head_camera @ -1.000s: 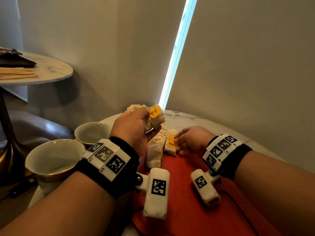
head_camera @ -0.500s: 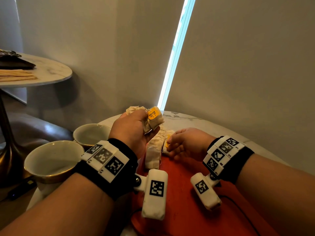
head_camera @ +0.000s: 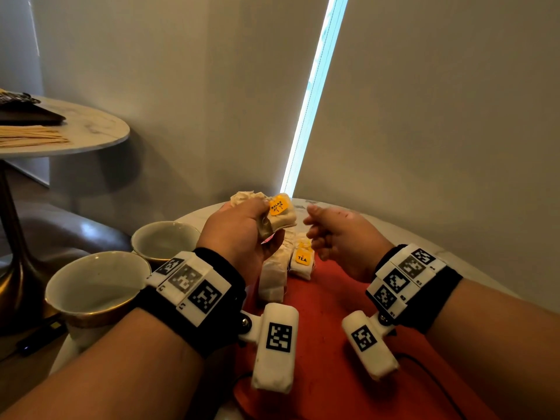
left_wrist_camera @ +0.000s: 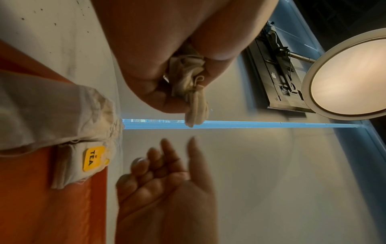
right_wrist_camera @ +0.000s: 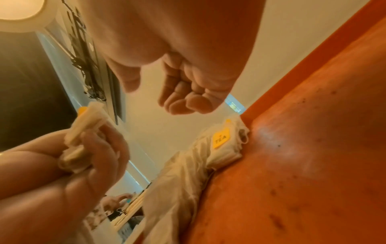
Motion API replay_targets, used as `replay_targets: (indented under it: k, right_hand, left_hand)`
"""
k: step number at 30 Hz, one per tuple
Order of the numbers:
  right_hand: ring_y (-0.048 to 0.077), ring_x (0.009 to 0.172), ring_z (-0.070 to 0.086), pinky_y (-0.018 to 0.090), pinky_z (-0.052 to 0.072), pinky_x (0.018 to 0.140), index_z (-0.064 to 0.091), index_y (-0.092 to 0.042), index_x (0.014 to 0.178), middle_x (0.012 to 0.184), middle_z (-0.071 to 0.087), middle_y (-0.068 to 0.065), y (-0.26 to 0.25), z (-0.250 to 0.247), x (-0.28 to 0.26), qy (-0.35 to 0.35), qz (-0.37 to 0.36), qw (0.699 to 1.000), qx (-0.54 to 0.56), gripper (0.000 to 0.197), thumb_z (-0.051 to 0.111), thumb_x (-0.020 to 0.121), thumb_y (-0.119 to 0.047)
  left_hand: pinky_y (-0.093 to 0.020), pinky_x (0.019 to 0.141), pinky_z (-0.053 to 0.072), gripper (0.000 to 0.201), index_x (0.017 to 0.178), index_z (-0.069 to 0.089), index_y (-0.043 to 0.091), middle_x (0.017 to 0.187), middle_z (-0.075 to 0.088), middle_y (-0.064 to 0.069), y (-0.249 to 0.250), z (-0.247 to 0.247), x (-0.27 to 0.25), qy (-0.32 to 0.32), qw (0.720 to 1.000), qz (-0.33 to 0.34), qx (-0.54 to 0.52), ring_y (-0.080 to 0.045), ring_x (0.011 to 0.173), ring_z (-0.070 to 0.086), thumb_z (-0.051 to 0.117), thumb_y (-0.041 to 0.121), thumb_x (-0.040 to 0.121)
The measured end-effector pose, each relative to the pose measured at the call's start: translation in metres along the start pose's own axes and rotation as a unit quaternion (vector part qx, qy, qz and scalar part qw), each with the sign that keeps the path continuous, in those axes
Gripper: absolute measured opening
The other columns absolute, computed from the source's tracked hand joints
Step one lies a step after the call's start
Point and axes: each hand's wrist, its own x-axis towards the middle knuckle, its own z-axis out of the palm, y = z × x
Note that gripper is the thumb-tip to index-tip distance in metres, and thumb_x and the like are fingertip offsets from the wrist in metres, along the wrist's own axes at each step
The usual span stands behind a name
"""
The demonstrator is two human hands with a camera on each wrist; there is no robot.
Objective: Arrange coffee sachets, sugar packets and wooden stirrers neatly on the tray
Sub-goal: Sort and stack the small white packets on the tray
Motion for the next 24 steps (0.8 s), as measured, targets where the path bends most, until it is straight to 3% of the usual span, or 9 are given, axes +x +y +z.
replay_targets:
  k: [5, 7, 9, 12, 17, 19, 21, 24]
  right_hand:
    - [0.016, 0.071, 0.058, 0.028, 0.045, 0.059, 0.069, -0.011, 0.099, 0.081, 0.063, 0.004, -0.013, 0.013, -0.009, -0.033, -0.062, 0.997, 0.030, 0.043, 0.069, 0.084, -0.051]
    - [0.018, 0.077, 0.063, 0.029, 0.046, 0.059, 0.070, -0.013, 0.097, 0.085, 0.069, 0.007, -0.014, 0.016, -0.010, -0.043, -0.080, 0.996, 0.016, 0.035, 0.071, 0.081, -0.044]
    - [0.021, 0.081, 0.067, 0.031, 0.047, 0.060, 0.070, -0.012, 0.097, 0.091, 0.074, 0.011, -0.014, 0.018, -0.011, -0.040, -0.092, 0.995, 0.010, 0.016, 0.073, 0.088, -0.025]
    - [0.019, 0.074, 0.068, 0.030, 0.048, 0.058, 0.067, -0.009, 0.095, 0.085, 0.074, 0.010, -0.013, 0.020, -0.012, -0.027, -0.095, 0.995, 0.016, 0.006, 0.069, 0.090, -0.006]
    - [0.020, 0.069, 0.068, 0.030, 0.049, 0.056, 0.063, -0.009, 0.092, 0.081, 0.072, 0.009, -0.011, 0.019, -0.013, -0.020, -0.093, 0.995, 0.037, 0.008, 0.065, 0.091, -0.001]
    - [0.018, 0.065, 0.066, 0.031, 0.048, 0.056, 0.062, -0.009, 0.091, 0.077, 0.070, 0.008, -0.011, 0.018, -0.013, -0.019, -0.092, 0.994, 0.055, 0.010, 0.063, 0.091, 0.002]
    - [0.016, 0.063, 0.065, 0.031, 0.049, 0.056, 0.063, -0.008, 0.096, 0.077, 0.069, 0.007, -0.011, 0.018, -0.014, -0.017, -0.094, 0.994, 0.060, 0.011, 0.062, 0.092, 0.002]
    - [0.015, 0.064, 0.064, 0.030, 0.049, 0.057, 0.065, -0.002, 0.108, 0.082, 0.069, 0.010, -0.011, 0.017, -0.016, -0.022, -0.094, 0.993, 0.062, 0.017, 0.062, 0.091, 0.002]
  left_hand:
    - [-0.026, 0.049, 0.052, 0.015, 0.111, 0.064, 0.013, 0.097, 0.072, -0.012, -0.002, -0.001, -0.001, -0.002, 1.000, -0.006, 0.017, -0.017, 0.068, 0.071, 0.061, 0.014, 0.097]
    - [-0.027, 0.049, 0.053, 0.023, 0.119, 0.063, 0.011, 0.101, 0.072, -0.015, -0.004, -0.001, 0.000, -0.008, 1.000, -0.008, 0.022, -0.018, 0.069, 0.071, 0.061, 0.014, 0.096]
    - [-0.027, 0.051, 0.054, 0.027, 0.123, 0.062, 0.009, 0.106, 0.071, -0.018, -0.004, -0.001, -0.001, -0.012, 1.000, -0.011, 0.025, -0.020, 0.075, 0.070, 0.062, 0.014, 0.096]
    - [-0.027, 0.051, 0.053, 0.026, 0.121, 0.062, 0.009, 0.099, 0.070, -0.015, -0.003, 0.000, -0.002, -0.016, 1.000, -0.009, 0.023, -0.020, 0.072, 0.068, 0.062, 0.015, 0.096]
    - [-0.028, 0.050, 0.050, 0.013, 0.105, 0.066, 0.013, 0.093, 0.070, -0.013, -0.003, -0.003, 0.002, 0.004, 0.999, -0.019, 0.047, -0.021, 0.072, 0.066, 0.063, 0.021, 0.094]
    - [-0.029, 0.053, 0.046, 0.009, 0.096, 0.068, 0.015, 0.083, 0.067, -0.010, -0.003, -0.003, 0.000, -0.018, 0.997, -0.013, 0.076, -0.016, 0.066, 0.061, 0.062, 0.022, 0.095]
    - [-0.030, 0.057, 0.040, 0.012, 0.100, 0.067, 0.012, 0.067, 0.063, -0.006, -0.003, -0.001, -0.004, -0.056, 0.994, -0.006, 0.097, -0.011, 0.054, 0.058, 0.061, 0.022, 0.096]
    - [-0.029, 0.055, 0.040, 0.015, 0.105, 0.068, 0.011, 0.075, 0.061, -0.009, -0.007, -0.001, -0.005, -0.065, 0.989, 0.000, 0.131, -0.013, 0.058, 0.054, 0.063, 0.019, 0.094]
